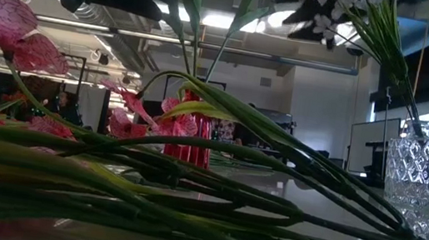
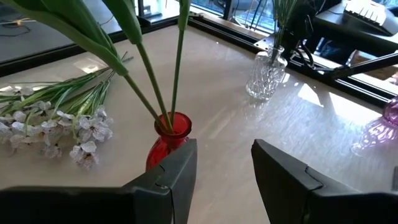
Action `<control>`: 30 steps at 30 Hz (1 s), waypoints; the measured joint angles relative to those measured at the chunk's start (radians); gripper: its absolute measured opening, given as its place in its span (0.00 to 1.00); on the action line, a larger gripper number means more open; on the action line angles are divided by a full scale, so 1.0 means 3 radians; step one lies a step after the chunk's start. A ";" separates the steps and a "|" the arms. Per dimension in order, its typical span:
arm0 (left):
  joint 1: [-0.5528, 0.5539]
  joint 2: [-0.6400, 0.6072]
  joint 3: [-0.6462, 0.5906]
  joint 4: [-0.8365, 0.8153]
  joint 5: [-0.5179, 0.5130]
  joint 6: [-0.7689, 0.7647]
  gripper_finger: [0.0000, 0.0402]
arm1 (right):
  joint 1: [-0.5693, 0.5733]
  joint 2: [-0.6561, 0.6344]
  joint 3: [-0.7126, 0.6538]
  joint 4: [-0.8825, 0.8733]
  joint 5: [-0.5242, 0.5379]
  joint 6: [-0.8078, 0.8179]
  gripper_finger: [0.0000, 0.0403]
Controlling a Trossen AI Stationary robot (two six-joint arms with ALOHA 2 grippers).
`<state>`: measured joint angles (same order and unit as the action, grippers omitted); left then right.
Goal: Sort flowers into vase by color
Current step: Put the bottom white flowers into the transparent vase
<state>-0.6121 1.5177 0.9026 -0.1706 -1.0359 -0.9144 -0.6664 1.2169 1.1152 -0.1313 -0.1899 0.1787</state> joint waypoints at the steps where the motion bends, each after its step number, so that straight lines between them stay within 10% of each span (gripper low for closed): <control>1: 0.0000 0.0000 0.0001 0.0002 0.0000 -0.0001 0.38 | -0.0054 0.0063 0.0000 0.0026 -0.0029 -0.0002 0.58; 30: 0.0000 0.0000 0.0001 0.0026 -0.0092 -0.0048 0.38 | 0.0137 0.1715 0.0001 0.0264 -0.0298 -0.1351 0.58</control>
<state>-0.6121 1.5177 0.9028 -0.1627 -1.0634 -0.9289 -0.6251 1.7313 1.1156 -0.0520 -0.2792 -0.2266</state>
